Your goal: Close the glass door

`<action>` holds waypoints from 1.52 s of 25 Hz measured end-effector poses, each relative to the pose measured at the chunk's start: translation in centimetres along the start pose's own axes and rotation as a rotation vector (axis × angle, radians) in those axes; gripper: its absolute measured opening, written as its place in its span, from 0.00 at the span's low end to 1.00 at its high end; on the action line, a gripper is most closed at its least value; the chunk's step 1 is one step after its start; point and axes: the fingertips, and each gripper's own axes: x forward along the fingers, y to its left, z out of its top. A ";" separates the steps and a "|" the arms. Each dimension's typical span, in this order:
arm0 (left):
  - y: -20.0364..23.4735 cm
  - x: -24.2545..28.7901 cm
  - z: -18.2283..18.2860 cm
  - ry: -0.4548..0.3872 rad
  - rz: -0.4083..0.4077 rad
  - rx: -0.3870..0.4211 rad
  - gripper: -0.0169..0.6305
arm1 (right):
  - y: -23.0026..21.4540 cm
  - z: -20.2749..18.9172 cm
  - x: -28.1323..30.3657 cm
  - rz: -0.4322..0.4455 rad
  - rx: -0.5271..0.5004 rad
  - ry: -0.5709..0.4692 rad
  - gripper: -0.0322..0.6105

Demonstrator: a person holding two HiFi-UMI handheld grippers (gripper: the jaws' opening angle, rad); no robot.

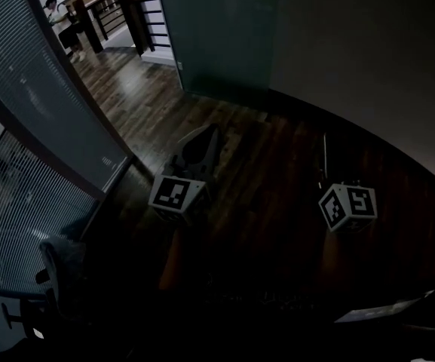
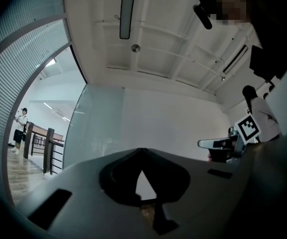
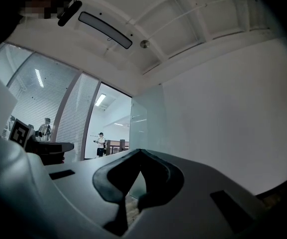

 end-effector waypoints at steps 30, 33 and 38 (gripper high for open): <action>5.4 26.8 -5.5 0.046 -0.007 0.005 0.03 | -14.8 -4.5 24.1 0.116 -0.003 0.030 0.05; 5.8 28.1 -6.1 0.053 -0.002 0.007 0.03 | -16.0 -5.2 25.4 0.109 0.003 0.039 0.05; 7.8 30.2 -6.7 0.059 0.009 -0.003 0.03 | -17.2 -5.7 27.9 0.106 0.029 0.038 0.05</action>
